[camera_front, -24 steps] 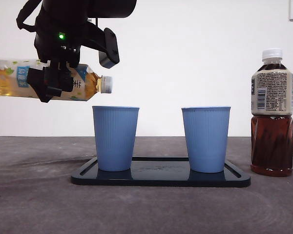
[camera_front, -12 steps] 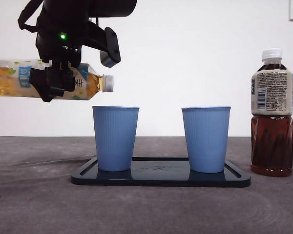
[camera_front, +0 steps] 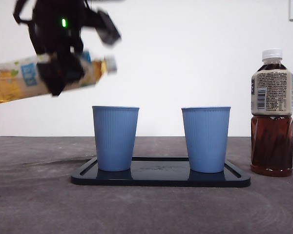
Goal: Pour the drink into the cup
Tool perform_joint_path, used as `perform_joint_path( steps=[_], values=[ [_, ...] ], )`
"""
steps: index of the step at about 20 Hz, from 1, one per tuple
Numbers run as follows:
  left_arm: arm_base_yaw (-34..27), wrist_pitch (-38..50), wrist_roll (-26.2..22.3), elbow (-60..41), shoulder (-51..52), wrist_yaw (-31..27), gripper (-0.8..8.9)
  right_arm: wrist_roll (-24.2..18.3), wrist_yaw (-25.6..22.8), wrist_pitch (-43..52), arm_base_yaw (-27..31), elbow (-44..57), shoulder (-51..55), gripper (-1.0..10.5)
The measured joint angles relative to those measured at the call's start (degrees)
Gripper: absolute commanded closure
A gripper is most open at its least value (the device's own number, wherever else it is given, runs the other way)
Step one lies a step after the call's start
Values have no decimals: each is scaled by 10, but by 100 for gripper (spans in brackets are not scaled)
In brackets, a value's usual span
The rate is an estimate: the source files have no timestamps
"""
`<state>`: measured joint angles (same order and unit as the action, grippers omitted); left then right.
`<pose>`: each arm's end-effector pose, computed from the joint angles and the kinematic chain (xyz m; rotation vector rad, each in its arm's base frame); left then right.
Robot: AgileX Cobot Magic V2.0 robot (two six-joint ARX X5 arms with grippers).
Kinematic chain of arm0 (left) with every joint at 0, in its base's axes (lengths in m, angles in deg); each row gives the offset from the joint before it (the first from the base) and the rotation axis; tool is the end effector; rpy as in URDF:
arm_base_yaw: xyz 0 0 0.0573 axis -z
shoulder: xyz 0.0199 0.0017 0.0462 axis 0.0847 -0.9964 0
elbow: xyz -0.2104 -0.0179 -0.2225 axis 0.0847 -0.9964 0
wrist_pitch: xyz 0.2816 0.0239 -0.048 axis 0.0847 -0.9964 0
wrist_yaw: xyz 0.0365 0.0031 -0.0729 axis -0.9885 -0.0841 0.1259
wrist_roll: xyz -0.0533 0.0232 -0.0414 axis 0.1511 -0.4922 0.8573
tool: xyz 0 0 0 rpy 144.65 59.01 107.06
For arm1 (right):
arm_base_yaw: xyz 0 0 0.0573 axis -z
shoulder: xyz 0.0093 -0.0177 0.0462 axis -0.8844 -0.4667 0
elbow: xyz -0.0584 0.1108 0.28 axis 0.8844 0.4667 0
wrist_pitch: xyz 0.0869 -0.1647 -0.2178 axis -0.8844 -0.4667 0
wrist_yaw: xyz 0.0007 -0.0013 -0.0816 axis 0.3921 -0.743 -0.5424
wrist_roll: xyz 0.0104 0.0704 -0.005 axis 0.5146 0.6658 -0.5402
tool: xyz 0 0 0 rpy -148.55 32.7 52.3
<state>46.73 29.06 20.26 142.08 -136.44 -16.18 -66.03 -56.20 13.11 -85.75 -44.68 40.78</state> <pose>0.2904 -0.2069 0.2965 1.0941 0.8061 -0.0697 0.0809 0.0288 0.3518 0.1518 0.4472 0.2412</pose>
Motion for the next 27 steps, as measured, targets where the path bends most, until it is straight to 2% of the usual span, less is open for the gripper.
perform_joint_path(
  steps=[3,5,7,9,13,16,19,22,27],
  values=[
    [-21,3,110,0,84,91,605,0,0,0,0,0,0,503],
    [-42,8,172,0,116,130,605,0,0,0,0,0,0,503],
    [-61,17,227,0,134,142,606,0,0,0,0,0,0,503],
    [-74,50,260,-17,155,142,606,0,1,0,0,0,0,503],
    [-77,181,285,-128,202,150,606,0,2,0,0,0,0,503],
    [-92,307,293,-222,208,218,605,0,2,0,0,0,0,503],
    [-110,424,300,-304,207,234,607,0,2,0,0,0,0,503],
    [-130,532,301,-359,206,257,608,0,2,0,0,0,0,503],
    [-136,645,302,-413,206,271,608,0,2,0,0,0,0,503]
  ],
)
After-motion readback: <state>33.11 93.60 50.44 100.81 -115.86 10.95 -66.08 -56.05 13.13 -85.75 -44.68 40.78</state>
